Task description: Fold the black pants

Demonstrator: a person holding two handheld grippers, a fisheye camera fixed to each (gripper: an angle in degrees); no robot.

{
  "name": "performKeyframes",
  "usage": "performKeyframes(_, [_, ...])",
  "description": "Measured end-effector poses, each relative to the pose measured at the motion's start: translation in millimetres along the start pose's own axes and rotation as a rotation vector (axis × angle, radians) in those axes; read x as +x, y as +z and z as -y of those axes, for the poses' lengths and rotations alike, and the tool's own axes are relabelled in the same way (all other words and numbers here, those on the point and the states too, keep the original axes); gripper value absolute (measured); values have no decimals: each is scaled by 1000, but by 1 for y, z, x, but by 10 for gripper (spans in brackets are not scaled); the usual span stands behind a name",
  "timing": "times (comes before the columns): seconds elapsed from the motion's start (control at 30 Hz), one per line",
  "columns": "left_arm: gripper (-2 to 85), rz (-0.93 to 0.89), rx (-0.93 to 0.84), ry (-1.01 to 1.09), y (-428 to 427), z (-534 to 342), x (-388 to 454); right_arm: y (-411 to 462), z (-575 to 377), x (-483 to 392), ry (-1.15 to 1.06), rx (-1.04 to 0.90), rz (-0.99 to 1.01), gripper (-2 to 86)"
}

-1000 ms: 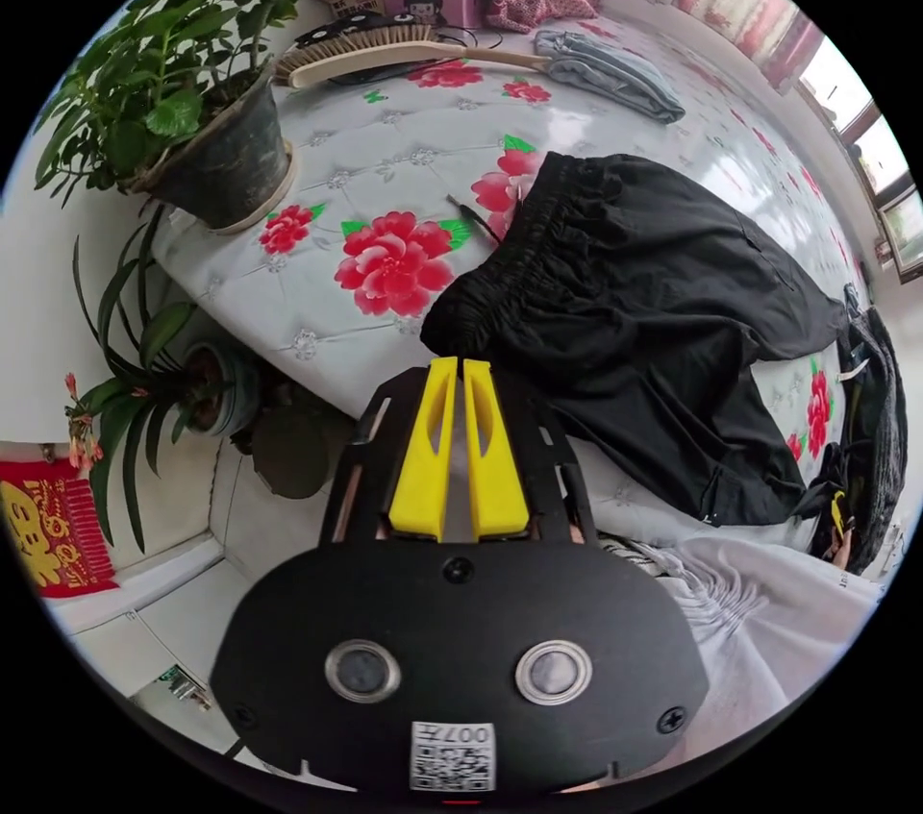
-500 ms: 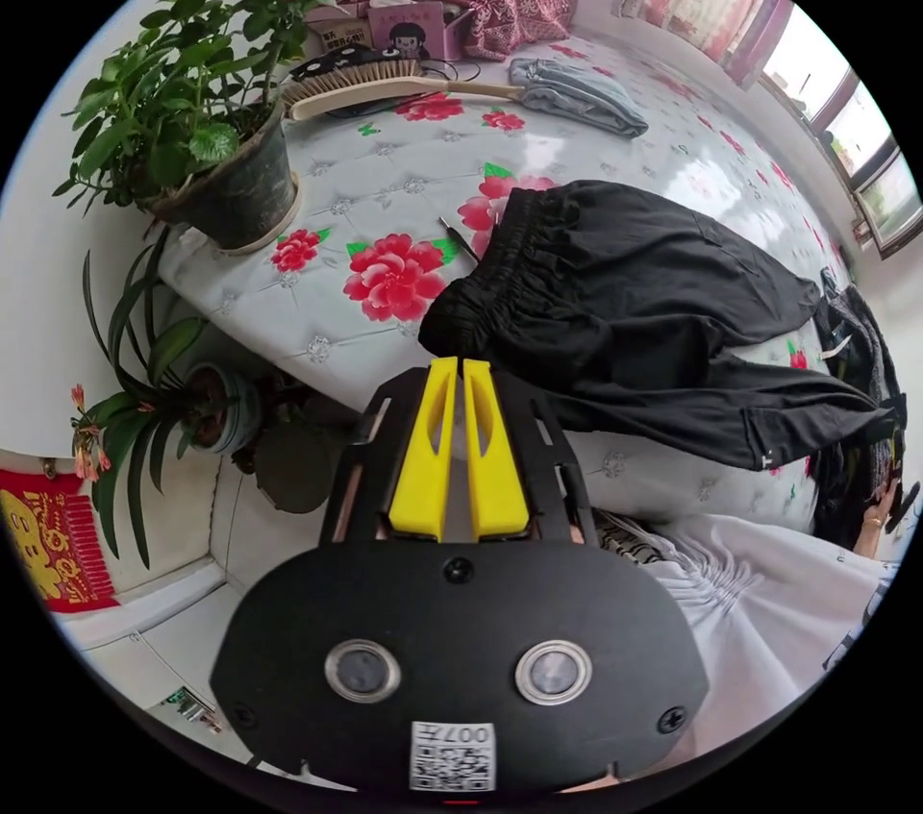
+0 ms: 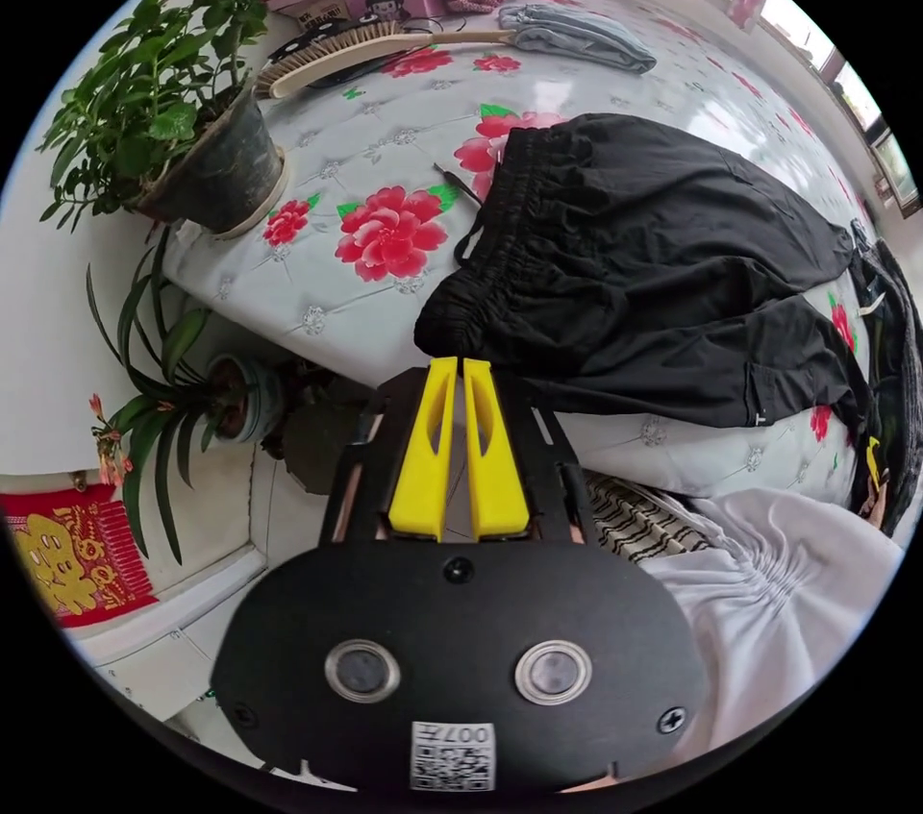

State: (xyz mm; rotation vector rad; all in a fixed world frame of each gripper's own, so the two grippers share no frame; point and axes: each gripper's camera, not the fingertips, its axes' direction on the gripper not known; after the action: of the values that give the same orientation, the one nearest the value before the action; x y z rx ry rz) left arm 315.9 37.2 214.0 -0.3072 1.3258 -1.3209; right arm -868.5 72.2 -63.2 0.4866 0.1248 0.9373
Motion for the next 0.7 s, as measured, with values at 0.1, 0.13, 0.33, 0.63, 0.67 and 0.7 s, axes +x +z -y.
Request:
performKeyframes(0.1, [-9,29,-8,8,0,4,10,17,28,-6,-24,-23,-70,111])
performKeyframes(0.13, [-9,36,-11,7,1,5,13,25,38,-7,-29,-40,-93,109])
performKeyframes(0.33, [-9,56,-27,2,5,5,23,65,72,-19,-83,-210,-70,32])
performKeyframes(0.63, [-8,54,-33,-25,10,5,28,7,115,-45,-216,-15,-4,14])
performKeyframes(0.67, [-8,53,-34,-27,11,6,29,3,118,-45,-216,-1,-8,17])
performKeyframes(0.7, [-8,52,-36,-31,13,6,29,-3,124,-43,-208,17,-34,37])
